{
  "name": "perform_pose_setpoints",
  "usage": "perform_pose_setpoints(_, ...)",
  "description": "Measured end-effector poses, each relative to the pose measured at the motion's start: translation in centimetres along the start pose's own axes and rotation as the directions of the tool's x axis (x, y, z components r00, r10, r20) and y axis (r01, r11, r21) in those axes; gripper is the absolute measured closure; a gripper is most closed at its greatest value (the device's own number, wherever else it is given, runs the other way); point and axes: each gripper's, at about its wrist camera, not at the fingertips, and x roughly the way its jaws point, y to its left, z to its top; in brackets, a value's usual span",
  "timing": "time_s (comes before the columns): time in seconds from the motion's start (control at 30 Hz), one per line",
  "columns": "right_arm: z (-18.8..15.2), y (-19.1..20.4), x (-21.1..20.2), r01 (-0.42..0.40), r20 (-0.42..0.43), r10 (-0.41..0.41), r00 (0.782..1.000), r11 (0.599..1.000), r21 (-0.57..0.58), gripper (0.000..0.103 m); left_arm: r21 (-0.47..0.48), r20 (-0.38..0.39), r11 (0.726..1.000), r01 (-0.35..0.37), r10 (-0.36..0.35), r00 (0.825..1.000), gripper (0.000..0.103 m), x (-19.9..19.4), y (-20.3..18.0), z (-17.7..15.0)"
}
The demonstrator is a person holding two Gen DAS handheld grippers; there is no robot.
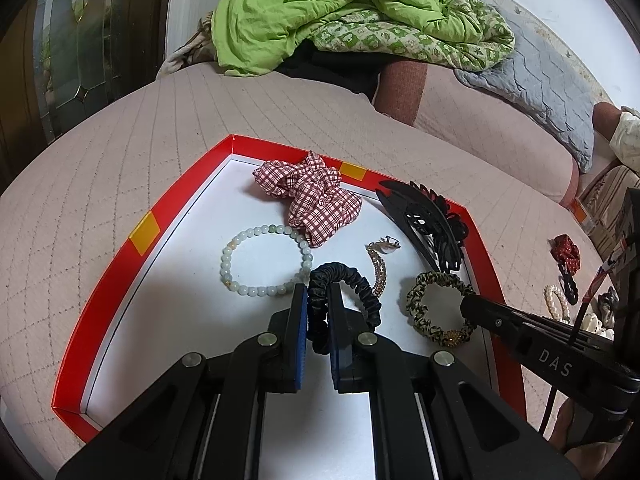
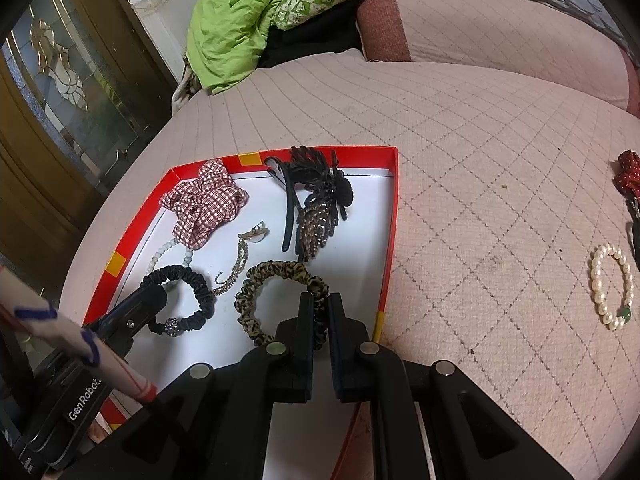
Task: Organize jewelry
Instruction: 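Lower the leopard-print tie into the tray and open the right tool while the left tool lowers the black tie, then open the left tool to release the black hair tie in the tray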
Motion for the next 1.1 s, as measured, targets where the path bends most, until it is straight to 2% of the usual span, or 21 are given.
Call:
perform_pose_setpoints(0.83, -0.5, 0.0, -0.5, -0.003, -0.023, 0.003, 1.000, 1.000, 0.006, 0.094, -0.011, -0.051, 1.000, -0.004, 0.004, 0.999, 0.093, 0.1, 0.7, -0.5)
perform_pose_setpoints(0.9, -0.5, 0.0, -0.6, -0.010, -0.025, 0.010, 1.000, 1.000, 0.006, 0.090, -0.011, -0.046, 1.000, -0.008, 0.008, 0.999, 0.080, 0.0, 0.7, -0.5)
perform_pose_setpoints(0.97, -0.5, 0.0, -0.8, -0.016, -0.022, 0.016, 1.000, 1.000, 0.006, 0.088, -0.012, -0.032, 1.000, -0.014, 0.014, 0.999, 0.073, -0.1, 0.8, -0.4)
perform_pose_setpoints(1.1, -0.6, 0.3, -1.3, -0.016, -0.016, 0.016, 1.000, 1.000, 0.002, 0.085, -0.015, -0.026, 1.000, -0.014, 0.014, 1.000, 0.073, -0.3, 0.9, -0.4)
